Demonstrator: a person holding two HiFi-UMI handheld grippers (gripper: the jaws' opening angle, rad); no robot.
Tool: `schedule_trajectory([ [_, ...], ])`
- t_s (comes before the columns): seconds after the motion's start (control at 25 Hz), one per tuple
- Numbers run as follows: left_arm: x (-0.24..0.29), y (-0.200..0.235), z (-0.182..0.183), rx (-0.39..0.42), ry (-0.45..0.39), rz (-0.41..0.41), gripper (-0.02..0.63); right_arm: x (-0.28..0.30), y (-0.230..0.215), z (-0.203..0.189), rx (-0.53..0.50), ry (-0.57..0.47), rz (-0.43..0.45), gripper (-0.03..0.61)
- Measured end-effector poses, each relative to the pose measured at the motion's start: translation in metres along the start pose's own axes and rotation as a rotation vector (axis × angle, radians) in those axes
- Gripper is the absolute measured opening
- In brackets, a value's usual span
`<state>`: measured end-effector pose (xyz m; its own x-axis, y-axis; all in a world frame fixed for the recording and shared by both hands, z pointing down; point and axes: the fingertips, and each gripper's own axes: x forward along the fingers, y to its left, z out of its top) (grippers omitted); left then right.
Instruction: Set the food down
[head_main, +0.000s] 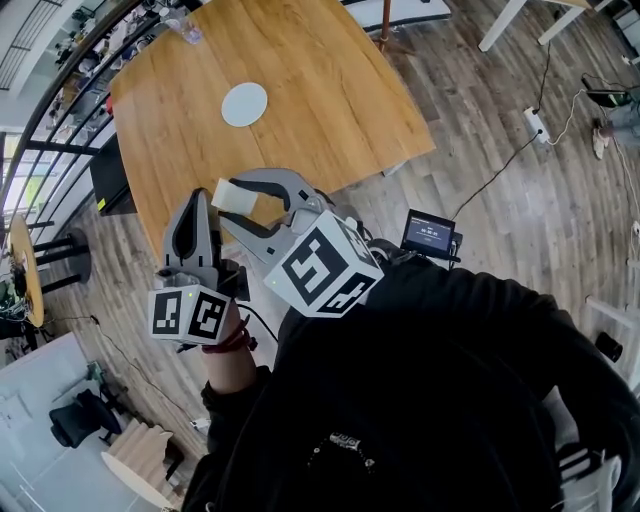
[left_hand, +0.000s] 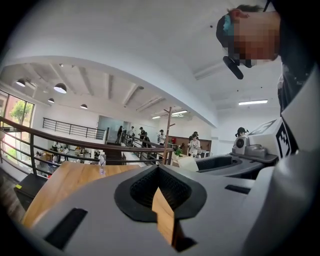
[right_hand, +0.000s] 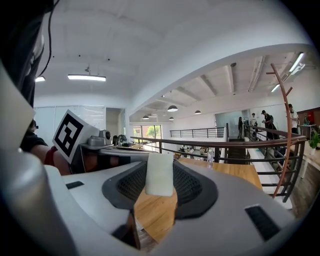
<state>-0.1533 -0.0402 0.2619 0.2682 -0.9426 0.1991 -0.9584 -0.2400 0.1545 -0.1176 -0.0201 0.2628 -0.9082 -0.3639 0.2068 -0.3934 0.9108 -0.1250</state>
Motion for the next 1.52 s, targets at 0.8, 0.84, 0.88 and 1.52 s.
schedule_trajectory([
  [0.8,0.070,0.035,0.021,0.024,0.008,-0.114,-0.003,0.042,-0.058,0.011,0.003,0.004,-0.099,0.173],
  [0.84,0.074,0.038,0.023,0.027,0.008,-0.124,-0.003,0.047,-0.061,0.013,0.002,0.004,-0.106,0.173],
  [0.88,0.078,0.041,0.025,0.029,0.009,-0.134,-0.003,0.052,-0.064,0.015,0.003,0.004,-0.112,0.173],
  [1.52,0.124,0.116,0.027,0.013,0.054,-0.205,-0.003,0.132,-0.094,0.028,0.014,0.029,-0.204,0.173],
])
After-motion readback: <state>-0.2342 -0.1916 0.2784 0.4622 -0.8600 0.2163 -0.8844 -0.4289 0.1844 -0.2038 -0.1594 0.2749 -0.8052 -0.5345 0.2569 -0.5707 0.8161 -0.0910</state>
